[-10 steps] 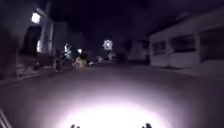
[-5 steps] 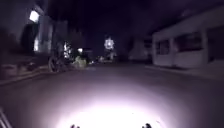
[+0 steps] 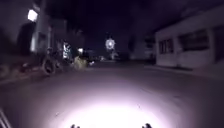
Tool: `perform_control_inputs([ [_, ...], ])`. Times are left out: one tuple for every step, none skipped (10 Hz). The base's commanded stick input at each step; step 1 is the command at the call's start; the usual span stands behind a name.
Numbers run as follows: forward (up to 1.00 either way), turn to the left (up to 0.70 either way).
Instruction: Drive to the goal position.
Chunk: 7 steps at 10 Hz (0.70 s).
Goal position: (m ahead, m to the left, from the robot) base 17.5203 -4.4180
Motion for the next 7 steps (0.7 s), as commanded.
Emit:
perform_control_inputs([
  [0.85, 0.0],
  [0.85, 0.0],
  [0.85, 0.0],
  [0.85, 0.0],
  [0.85, 0.0],
  [0.85, 0.0],
  [0.85, 0.0],
])
